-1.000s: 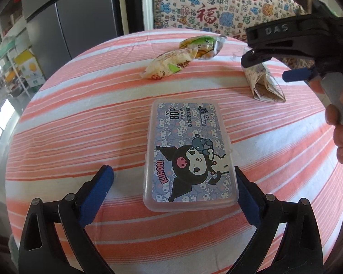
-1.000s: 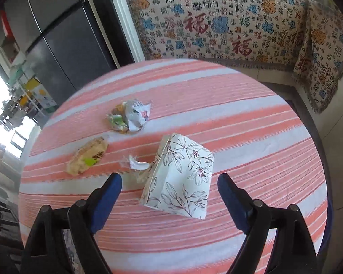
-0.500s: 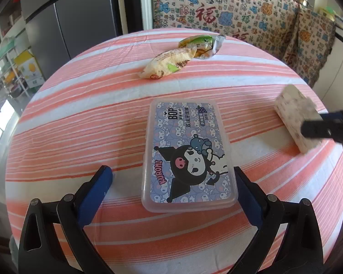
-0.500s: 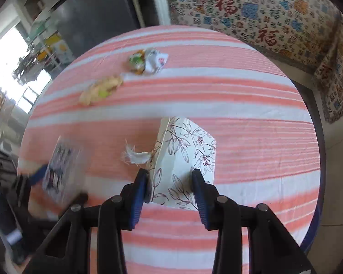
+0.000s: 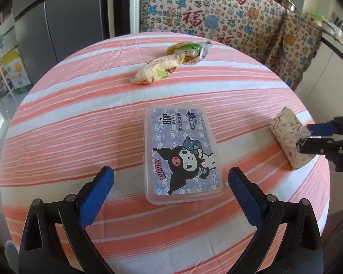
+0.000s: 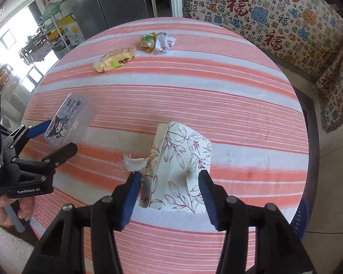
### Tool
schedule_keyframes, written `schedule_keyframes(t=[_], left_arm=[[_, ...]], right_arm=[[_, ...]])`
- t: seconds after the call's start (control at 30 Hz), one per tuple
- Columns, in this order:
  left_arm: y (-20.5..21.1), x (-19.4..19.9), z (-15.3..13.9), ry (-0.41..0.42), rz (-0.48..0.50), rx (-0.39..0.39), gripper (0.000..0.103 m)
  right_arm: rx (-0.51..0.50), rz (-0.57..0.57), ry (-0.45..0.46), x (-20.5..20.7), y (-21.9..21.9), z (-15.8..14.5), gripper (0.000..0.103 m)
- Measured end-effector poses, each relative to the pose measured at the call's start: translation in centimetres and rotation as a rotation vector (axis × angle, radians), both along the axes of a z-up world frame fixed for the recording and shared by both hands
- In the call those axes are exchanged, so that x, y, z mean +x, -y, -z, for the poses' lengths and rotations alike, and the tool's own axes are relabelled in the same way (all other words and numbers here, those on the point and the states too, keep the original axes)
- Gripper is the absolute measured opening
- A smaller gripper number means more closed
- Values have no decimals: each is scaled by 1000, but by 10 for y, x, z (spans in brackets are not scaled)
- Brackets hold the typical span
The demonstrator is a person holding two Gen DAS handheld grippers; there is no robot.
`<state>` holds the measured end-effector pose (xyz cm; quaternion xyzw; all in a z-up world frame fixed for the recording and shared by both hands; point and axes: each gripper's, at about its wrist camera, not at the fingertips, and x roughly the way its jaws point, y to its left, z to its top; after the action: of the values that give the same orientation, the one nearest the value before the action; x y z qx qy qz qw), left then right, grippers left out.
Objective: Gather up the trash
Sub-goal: 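Grasp the floral paper tissue box with the right tool while the left tool holds the plastic box, then carry both boxes to the blue wastebasket and open both tools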
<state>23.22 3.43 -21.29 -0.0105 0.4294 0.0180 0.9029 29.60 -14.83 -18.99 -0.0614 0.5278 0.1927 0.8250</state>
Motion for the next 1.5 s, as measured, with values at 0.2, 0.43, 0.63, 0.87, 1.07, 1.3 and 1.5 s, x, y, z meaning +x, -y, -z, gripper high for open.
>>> schedule_keyframes(t=[0.2,0.43,0.63,0.87,1.07,1.3,1.5], left_arm=[[5,10,-2,-29,11,18,93],[5,2,-8,-18,29,-21,65],[8,-16,-20,17,33,-91,65],[32,-27,-31,27,67,-99,65],[57,-34,-34,20,97,-98,65],[93,-38,-46,24,155,-102,65],[148,-43,-57,35,245,-129,65]], right_arm=[[-41,-24,-17,5,-10,0,55],[-44,-30,25,-1,-8,-7,35],[10,-24,61,-20,10,-22,35],[86,22,49,-31,42,-23,35],[123,55,51,-40,62,-23,35],[147,89,63,-45,81,-27,35],[168,150,96,-52,115,-35,35]])
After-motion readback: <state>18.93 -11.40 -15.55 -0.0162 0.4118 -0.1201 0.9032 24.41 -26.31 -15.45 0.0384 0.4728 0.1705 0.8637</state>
